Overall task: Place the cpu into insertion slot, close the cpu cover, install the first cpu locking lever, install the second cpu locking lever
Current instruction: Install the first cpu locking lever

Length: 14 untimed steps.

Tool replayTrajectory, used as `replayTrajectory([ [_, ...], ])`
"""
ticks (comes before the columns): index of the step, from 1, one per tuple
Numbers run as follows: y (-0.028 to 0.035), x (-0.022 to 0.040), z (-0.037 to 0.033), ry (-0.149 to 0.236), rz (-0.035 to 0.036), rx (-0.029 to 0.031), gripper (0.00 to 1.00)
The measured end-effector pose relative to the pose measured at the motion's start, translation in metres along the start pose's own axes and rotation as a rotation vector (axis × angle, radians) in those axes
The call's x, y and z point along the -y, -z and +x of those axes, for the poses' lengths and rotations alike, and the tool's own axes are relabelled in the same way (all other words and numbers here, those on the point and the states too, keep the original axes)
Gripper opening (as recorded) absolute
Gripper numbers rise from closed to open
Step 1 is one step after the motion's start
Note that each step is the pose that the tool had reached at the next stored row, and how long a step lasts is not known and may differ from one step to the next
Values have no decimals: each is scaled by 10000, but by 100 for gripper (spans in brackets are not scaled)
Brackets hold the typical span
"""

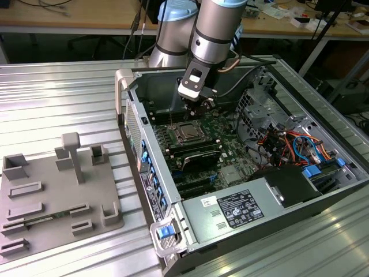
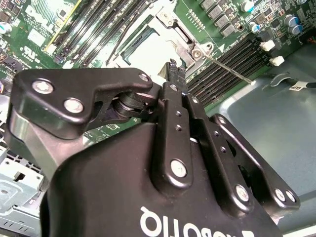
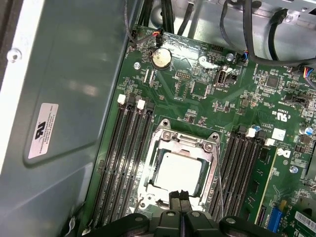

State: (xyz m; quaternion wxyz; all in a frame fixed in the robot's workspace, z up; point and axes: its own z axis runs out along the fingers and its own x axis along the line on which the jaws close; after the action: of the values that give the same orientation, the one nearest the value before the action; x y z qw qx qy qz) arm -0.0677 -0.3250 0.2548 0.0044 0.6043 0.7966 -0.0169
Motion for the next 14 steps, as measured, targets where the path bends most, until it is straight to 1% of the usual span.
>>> replayTrajectory([
  [10,0,6,2,0,0,0,11],
  [13,-1,52,15,6,0,0,11],
  [14,-1,93,26,9,0,0,11],
])
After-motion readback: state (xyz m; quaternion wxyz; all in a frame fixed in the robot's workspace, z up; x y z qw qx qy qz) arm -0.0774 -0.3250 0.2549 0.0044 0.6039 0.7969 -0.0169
